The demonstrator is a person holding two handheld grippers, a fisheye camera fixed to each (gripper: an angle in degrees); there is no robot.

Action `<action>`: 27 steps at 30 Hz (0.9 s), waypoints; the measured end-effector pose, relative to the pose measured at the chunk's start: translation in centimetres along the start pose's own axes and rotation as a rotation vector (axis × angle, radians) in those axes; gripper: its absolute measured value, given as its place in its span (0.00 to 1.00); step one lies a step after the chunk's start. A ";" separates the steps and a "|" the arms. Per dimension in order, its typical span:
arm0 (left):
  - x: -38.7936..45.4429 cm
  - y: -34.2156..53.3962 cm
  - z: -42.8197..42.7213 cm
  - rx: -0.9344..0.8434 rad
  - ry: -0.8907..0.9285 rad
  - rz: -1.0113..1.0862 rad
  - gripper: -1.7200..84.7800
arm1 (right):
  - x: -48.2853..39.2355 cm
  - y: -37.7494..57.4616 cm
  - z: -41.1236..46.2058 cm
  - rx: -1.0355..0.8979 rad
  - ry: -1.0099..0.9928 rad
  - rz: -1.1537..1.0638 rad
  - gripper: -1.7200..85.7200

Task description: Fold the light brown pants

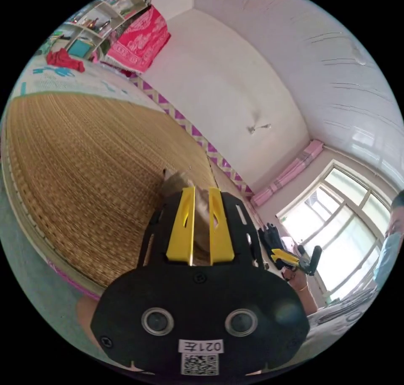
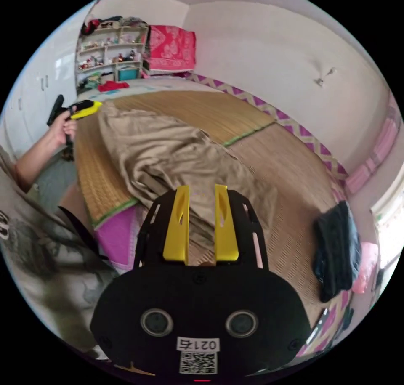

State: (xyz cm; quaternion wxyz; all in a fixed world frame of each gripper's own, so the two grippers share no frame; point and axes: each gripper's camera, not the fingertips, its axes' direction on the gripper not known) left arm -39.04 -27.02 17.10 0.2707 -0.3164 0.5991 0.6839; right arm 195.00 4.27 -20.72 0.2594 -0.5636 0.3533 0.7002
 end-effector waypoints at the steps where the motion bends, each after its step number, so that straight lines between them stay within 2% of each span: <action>1: 1.0 0.4 -0.4 0.025 0.002 0.040 0.07 | -1.2 -2.9 0.2 -0.004 -0.075 -0.030 0.13; 4: 4.4 1.4 1.7 -0.054 0.030 0.154 0.07 | -5.2 -9.1 3.2 -0.068 -0.111 -0.141 0.14; 7: 6.6 2.9 7.5 -0.272 0.088 0.201 0.09 | -7.9 -13.4 6.3 -0.130 -0.137 -0.210 0.15; 9: 6.8 4.3 11.4 -0.414 0.050 0.212 0.10 | -8.9 -15.4 7.3 -0.162 -0.170 -0.226 0.15; 11: 5.4 6.1 15.1 -0.541 -0.063 0.197 0.09 | -9.3 -17.3 7.8 -0.171 -0.169 -0.214 0.13; 14: 2.3 6.6 16.0 -0.566 -0.061 0.090 0.06 | -8.6 -18.9 7.4 -0.184 -0.249 -0.152 0.08; 19: -0.8 7.6 16.3 -0.557 -0.002 -0.013 0.01 | -6.2 -19.3 3.8 -0.127 -0.343 -0.009 0.08; 27: -2.4 8.9 16.9 -0.554 0.013 -0.016 0.01 | -16.8 -19.4 -0.4 -0.199 -0.237 -0.269 0.11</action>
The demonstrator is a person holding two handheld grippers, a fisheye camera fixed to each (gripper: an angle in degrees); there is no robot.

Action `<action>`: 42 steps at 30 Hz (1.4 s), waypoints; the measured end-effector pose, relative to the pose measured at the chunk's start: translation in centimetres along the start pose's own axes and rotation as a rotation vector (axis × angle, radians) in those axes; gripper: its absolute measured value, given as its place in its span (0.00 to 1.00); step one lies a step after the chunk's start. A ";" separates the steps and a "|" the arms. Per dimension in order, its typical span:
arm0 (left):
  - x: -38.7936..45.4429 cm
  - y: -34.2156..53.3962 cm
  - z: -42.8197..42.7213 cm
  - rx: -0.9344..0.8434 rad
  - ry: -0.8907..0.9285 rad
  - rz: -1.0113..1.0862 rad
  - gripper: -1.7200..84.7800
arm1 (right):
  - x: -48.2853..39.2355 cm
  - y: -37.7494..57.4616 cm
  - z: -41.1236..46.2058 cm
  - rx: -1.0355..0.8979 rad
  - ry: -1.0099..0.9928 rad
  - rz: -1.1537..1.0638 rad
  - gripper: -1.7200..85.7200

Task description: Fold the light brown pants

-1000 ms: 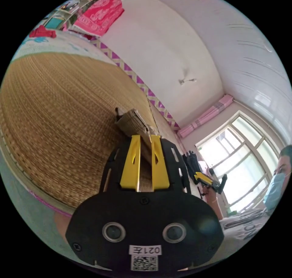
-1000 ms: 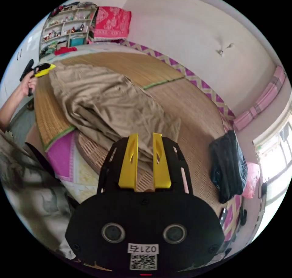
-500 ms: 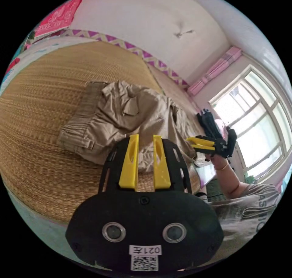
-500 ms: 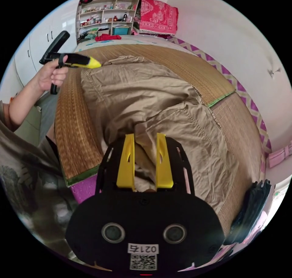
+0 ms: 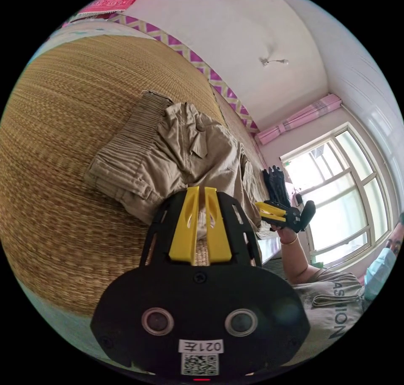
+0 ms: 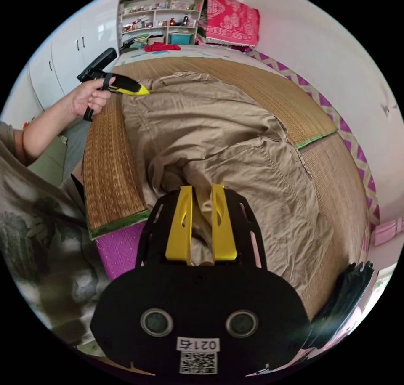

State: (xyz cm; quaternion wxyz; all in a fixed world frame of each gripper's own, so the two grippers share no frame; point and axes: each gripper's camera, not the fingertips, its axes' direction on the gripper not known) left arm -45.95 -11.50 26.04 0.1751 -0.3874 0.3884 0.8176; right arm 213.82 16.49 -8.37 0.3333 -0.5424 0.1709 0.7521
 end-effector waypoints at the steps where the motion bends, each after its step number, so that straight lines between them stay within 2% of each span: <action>1: -0.2 0.1 0.1 0.000 0.002 0.002 0.01 | -1.8 0.0 -0.3 -0.004 0.012 -0.023 0.11; 12: -3.2 0.4 0.9 0.002 0.005 0.002 0.01 | -15.7 8.0 -3.6 -0.009 0.008 -0.118 0.13; 16: -4.5 0.4 1.1 0.001 0.002 -0.004 0.01 | -22.9 14.8 -1.8 -0.034 0.050 -0.170 0.10; 17: -5.0 0.4 1.0 0.005 -0.005 -0.016 0.01 | -24.7 17.3 -1.5 -0.022 0.076 -0.173 0.06; 19: -5.9 0.4 0.8 0.017 -0.010 -0.039 0.01 | -26.5 21.6 -1.5 0.002 0.077 -0.116 0.03; 21: -6.8 0.1 0.6 0.016 -0.020 -0.052 0.01 | -26.4 26.8 -2.3 0.060 -0.027 0.009 0.02; 23: -7.8 -0.8 0.4 0.001 -0.043 -0.054 0.01 | -24.5 35.8 -3.9 0.197 -0.194 0.247 0.01; 25: -8.6 -1.9 0.6 -0.030 -0.064 -0.046 0.01 | -22.9 43.8 -5.5 0.296 -0.264 0.417 0.01; 27: -9.7 -3.3 0.6 -0.048 -0.089 -0.043 0.01 | -21.9 52.7 -8.0 0.396 -0.270 0.550 0.01; 29: -12.1 -5.5 -0.4 -0.045 -0.126 -0.056 0.01 | -21.6 64.6 -12.3 0.462 -0.155 0.680 0.01; 30: -12.8 -6.1 -0.8 -0.040 -0.134 -0.062 0.01 | -21.6 67.7 -13.4 0.470 -0.124 0.709 0.01; 34: -17.8 -9.5 -4.5 0.021 -0.209 -0.094 0.01 | -23.2 89.8 -20.2 0.483 0.062 0.920 0.01; 37: -21.0 -11.1 -7.3 0.081 -0.271 -0.119 0.01 | -26.4 104.7 -21.9 0.457 0.135 1.071 0.01; 39: -22.8 -11.8 -8.4 0.104 -0.270 -0.145 0.01 | -28.8 112.6 -20.5 0.429 0.079 1.137 0.01; 42: -24.2 -12.4 -9.0 0.124 -0.278 -0.166 0.01 | -33.7 122.5 -15.4 0.436 -0.124 1.225 0.01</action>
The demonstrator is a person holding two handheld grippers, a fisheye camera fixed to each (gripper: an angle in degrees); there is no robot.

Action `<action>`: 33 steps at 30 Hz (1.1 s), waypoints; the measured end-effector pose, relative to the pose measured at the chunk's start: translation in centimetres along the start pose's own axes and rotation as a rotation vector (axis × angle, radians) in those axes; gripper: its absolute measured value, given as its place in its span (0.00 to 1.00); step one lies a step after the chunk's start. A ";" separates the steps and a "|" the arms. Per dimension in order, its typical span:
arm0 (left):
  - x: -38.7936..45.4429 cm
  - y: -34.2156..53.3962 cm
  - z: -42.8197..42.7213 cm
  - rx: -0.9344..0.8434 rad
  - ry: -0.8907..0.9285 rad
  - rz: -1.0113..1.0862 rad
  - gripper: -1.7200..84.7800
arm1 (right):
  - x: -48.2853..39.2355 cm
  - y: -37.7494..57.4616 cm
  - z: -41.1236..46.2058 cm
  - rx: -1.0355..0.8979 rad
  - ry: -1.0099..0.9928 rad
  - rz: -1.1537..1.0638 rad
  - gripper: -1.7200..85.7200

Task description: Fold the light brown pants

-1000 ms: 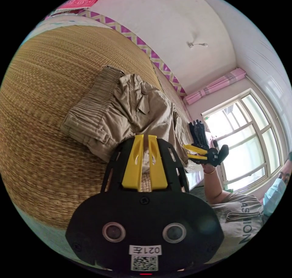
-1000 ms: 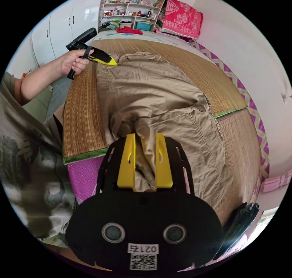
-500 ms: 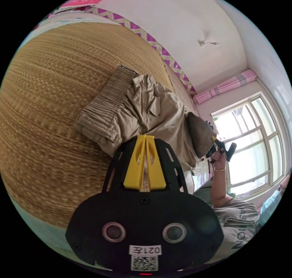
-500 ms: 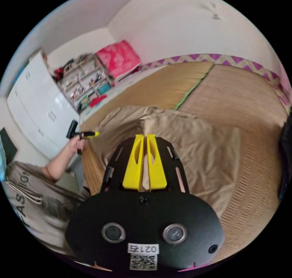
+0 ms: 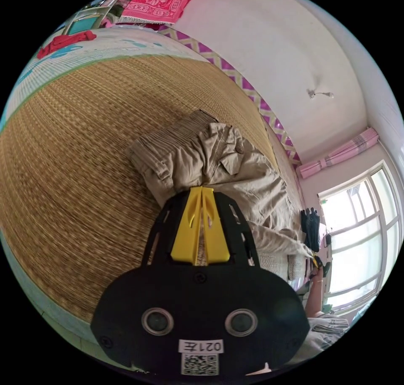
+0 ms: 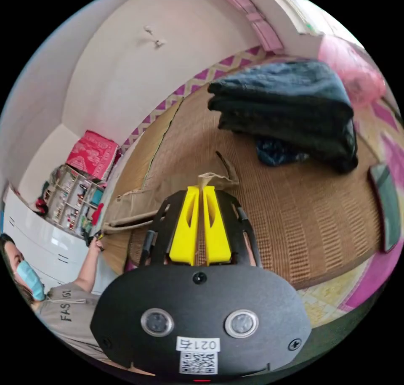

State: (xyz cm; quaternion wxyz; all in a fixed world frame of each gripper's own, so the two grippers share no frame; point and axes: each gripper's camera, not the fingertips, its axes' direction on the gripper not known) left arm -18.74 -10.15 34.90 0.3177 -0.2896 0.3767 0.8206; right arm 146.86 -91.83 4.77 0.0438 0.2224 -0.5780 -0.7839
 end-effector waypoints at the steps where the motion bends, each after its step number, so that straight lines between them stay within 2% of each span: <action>1: 0.0 0.0 0.1 0.001 -0.001 -0.004 0.01 | 2.5 3.5 0.6 -0.010 -0.032 0.052 0.01; 5: 1.5 1.0 0.1 0.007 -0.080 0.032 0.01 | 7.7 14.0 0.2 -0.036 -0.040 0.159 0.01; 10: 2.5 2.2 -0.5 0.012 -0.099 0.030 0.01 | 10.8 21.8 -0.7 -0.065 -0.140 0.247 0.02; 12: 3.9 2.9 -2.4 0.103 -0.072 0.067 0.01 | 10.7 22.4 -1.0 -0.077 -0.170 0.259 0.03; 14: 7.2 3.5 -5.6 0.251 0.033 0.195 0.02 | 8.9 21.1 -4.8 0.007 -0.076 0.268 0.06; 16: 11.5 2.9 -5.6 0.241 0.058 0.350 0.02 | 4.9 18.7 -8.4 0.106 0.049 0.197 0.08; 18: 16.4 1.8 -3.1 0.163 0.076 0.499 0.06 | -2.0 14.4 -8.9 0.137 0.124 -0.013 0.09; 20: 23.1 0.7 2.4 0.059 0.043 0.695 0.11 | -13.1 7.4 -4.1 0.026 0.208 -0.334 0.11; 23: 29.0 -0.7 9.9 -0.013 -0.013 0.851 0.15 | -24.9 -0.7 6.4 -0.135 0.261 -0.622 0.14; 27: 33.8 -2.0 17.2 -0.054 0.009 0.990 0.20 | -35.0 -9.2 19.5 -0.331 0.245 -0.834 0.16; 29: 35.9 -1.8 21.8 -0.178 0.016 1.078 0.22 | -40.4 -13.2 26.8 -0.466 0.200 -0.953 0.17; 33: 35.8 -1.4 27.6 -0.284 -0.075 1.084 0.21 | -46.7 -17.2 35.2 -0.612 0.172 -1.081 0.17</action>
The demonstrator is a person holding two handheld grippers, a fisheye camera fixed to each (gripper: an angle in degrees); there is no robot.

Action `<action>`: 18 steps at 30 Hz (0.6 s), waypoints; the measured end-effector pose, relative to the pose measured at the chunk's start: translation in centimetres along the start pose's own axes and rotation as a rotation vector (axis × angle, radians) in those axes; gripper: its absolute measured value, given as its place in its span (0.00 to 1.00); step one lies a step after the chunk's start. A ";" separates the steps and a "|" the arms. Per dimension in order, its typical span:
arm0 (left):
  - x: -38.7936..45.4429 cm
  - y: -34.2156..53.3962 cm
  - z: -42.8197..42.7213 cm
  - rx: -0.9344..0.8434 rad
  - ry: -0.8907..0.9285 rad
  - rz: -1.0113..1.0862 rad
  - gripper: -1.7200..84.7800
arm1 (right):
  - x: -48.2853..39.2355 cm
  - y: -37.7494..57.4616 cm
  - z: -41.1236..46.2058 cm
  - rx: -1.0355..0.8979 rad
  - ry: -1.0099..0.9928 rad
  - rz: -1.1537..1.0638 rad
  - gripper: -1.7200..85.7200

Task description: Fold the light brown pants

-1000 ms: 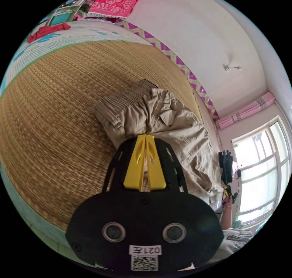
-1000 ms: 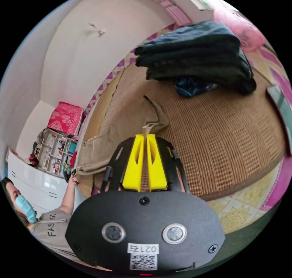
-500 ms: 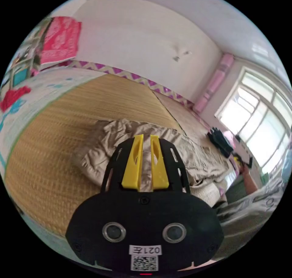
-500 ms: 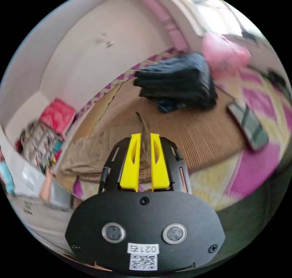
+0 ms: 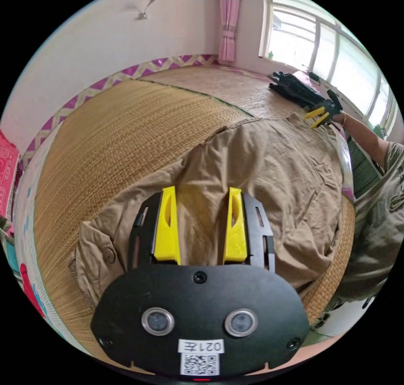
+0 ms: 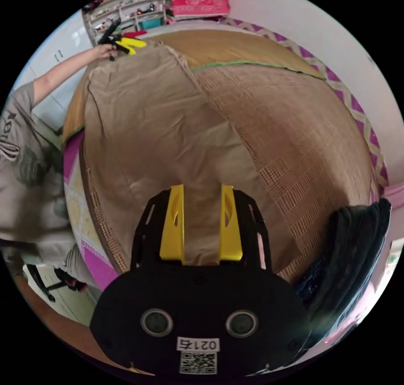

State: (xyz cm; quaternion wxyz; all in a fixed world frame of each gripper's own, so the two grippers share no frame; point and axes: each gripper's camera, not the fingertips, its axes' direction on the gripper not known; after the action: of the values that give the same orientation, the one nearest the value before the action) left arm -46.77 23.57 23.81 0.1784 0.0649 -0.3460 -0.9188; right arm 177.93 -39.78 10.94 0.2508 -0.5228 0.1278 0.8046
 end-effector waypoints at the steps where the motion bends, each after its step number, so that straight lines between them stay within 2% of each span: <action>1: -0.7 -0.8 0.9 -0.028 0.005 -0.035 0.20 | 2.1 -2.4 -0.4 0.025 0.048 0.052 0.17; 3: -2.0 -1.7 1.5 -0.018 0.003 -0.076 0.18 | 5.7 -5.5 -0.7 0.036 0.064 0.099 0.20; 5: -4.2 -2.9 2.3 -0.005 0.013 -0.137 0.16 | 11.0 -9.7 -0.7 0.048 -0.012 0.138 0.20; 18: -12.7 -6.4 3.8 0.026 -0.108 -0.303 0.14 | 34.0 -38.5 0.6 0.039 0.171 0.225 0.16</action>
State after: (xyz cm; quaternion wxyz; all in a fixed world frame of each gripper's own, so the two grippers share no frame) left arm -37.68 35.10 22.42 0.0181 0.0694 -0.3532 -0.9328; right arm 187.00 2.05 -17.43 0.1572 -0.5668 0.2222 0.7776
